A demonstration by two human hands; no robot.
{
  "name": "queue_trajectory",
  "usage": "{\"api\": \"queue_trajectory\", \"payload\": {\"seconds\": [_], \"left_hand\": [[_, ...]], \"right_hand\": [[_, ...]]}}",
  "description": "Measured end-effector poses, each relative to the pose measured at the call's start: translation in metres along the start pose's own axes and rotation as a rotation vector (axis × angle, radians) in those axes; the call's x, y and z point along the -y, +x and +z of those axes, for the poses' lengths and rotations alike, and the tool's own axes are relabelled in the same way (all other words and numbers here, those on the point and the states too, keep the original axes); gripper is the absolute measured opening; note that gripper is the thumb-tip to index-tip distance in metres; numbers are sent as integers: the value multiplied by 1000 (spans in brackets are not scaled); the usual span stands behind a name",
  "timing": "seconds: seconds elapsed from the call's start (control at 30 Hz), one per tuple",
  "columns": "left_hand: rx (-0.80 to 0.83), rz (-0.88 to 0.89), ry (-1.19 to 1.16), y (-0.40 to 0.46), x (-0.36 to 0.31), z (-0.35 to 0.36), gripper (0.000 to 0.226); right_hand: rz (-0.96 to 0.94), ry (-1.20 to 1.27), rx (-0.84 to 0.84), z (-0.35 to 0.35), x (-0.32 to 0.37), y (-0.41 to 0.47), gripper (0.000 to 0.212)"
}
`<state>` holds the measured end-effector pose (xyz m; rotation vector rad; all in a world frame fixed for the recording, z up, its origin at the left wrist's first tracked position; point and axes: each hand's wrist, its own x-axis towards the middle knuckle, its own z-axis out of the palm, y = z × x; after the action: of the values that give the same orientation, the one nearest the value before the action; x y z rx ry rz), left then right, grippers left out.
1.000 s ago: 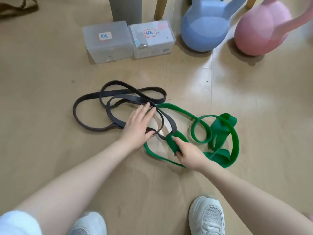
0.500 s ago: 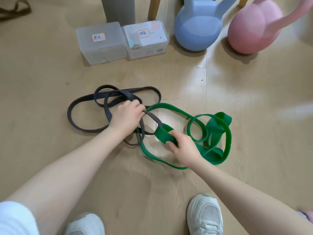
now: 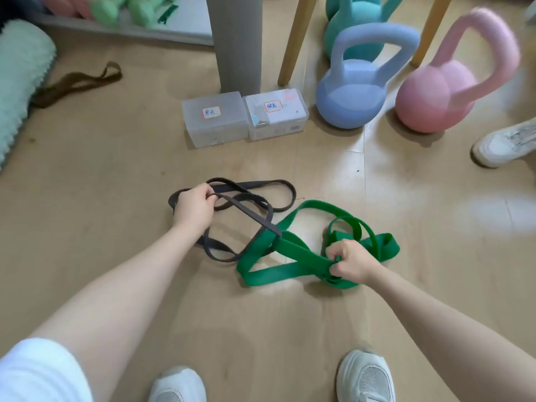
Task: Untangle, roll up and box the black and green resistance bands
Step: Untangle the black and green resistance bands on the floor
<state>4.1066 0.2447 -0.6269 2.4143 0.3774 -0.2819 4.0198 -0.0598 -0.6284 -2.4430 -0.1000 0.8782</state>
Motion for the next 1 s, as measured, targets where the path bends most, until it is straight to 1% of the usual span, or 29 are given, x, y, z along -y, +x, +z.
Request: {"api": "queue_trajectory", "payload": {"seconds": [0.07,0.1,0.17,0.2,0.23,0.3,0.33,0.37,0.4,0.43,0.5,0.57,0.63,0.67,0.73,0.77,0.8,0.83,0.87,0.93,0.97,1.0], "left_hand": [[38,6,93,-4,7,9,12],[61,18,142,-7,8,15,11],[106,68,255,-15,5,27,17],[134,118,295,-19,3,33,25],[171,184,323,-24,-1,38,35],[250,404,422,-32,-8,49,48],[286,540,502,-35,-12,55,50],[311,655,578,-37,-14,62,51],[330,731,631,-38,-17,67,53],[351,768,657,-37,-19,73,55],[406,801,687,-31,-23,84,60],[454,884,771,-23,-27,95,58],[493,997,892,-14,-25,106,51],[500,1048,911,-11,-22,112,45],[448,1146,880,-9,-16,119,30],[395,1181,808,-8,-14,118,22],[340,1170,717,-7,-12,117,15],[281,1105,605,-5,-10,115,8],[250,997,500,-4,-8,111,6],[217,684,370,-2,-4,103,21],[191,572,326,-2,-2,99,25],[155,515,267,-2,-2,95,26]], "right_hand": [[154,-337,98,16,-17,-5,16],[230,-427,140,23,-22,-8,12],[369,-418,172,31,-19,-9,20],[405,-371,148,32,-10,-9,22],[392,-354,86,34,0,-9,23],[258,-439,-88,41,26,-5,30],[183,-436,-169,46,39,-3,31],[134,-374,-222,52,52,1,31],[124,-291,-236,59,62,7,31],[140,-208,-237,67,70,15,31],[237,-103,-212,79,79,32,31],[340,-16,-210,88,80,46,31],[385,22,-211,95,76,53,30],[377,19,-208,98,73,56,28],[297,32,-209,100,66,58,20],[233,43,-217,99,61,56,16],[162,53,-230,98,56,53,14],[90,53,-248,95,49,50,12],[25,41,-262,91,41,46,11],[-67,6,-280,80,28,39,11],[-104,1,-278,74,26,38,11],[-143,15,-270,68,27,37,10]]}}
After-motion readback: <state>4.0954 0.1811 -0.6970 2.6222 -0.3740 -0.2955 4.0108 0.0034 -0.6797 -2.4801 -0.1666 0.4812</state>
